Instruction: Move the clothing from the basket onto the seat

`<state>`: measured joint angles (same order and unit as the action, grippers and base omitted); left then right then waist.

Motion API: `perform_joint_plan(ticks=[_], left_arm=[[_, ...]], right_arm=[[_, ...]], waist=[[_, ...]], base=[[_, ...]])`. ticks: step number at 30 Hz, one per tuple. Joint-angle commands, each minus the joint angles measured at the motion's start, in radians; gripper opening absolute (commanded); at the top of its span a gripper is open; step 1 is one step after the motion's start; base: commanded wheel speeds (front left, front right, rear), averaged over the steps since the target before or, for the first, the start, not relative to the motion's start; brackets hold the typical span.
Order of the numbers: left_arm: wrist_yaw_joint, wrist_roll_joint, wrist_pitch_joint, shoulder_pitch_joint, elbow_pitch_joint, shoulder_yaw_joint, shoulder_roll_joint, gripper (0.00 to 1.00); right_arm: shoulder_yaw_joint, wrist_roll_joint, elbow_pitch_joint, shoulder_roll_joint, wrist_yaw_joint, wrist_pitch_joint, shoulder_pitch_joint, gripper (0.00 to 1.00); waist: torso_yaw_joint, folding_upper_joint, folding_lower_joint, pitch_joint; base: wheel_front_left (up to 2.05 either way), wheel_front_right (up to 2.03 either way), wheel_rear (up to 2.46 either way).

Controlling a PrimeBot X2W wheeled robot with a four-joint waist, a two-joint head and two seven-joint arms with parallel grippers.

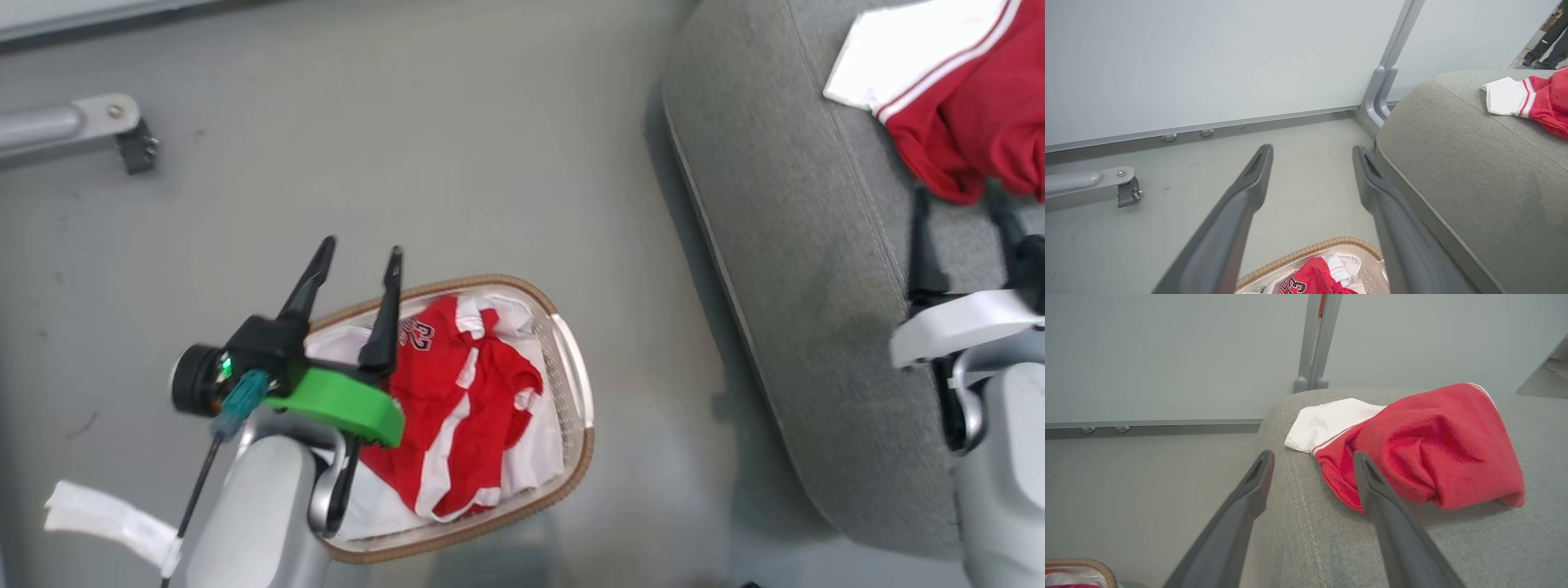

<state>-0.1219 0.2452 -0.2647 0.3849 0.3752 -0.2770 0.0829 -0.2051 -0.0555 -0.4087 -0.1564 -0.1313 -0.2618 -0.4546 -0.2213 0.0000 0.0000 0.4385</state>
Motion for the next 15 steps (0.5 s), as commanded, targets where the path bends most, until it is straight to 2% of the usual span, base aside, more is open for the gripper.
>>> perform_joint_plan(ticks=[1,8,15], left_arm=[[0.004,-0.009,0.001,-0.037,-0.008,0.024,-0.003,1.00],[0.008,-0.039,0.001,-0.131,-0.023,0.156,-0.022,1.00],[0.007,-0.055,0.001,-0.217,-0.032,0.260,-0.030,1.00]], right_arm=[[0.015,-0.008,0.009,0.006,0.001,-0.005,0.023,1.00],[0.089,-0.015,0.037,0.039,0.001,-0.005,0.062,1.00],[0.130,-0.018,0.029,0.056,0.001,-0.005,0.118,1.00]], waist=[[0.080,0.0000,0.0000,-0.088],[0.157,0.0000,0.0000,-0.164],[0.194,0.0000,0.0000,-0.232]], base=[[0.00,0.00,0.00],[0.00,0.00,0.00],[0.00,0.00,0.00]])
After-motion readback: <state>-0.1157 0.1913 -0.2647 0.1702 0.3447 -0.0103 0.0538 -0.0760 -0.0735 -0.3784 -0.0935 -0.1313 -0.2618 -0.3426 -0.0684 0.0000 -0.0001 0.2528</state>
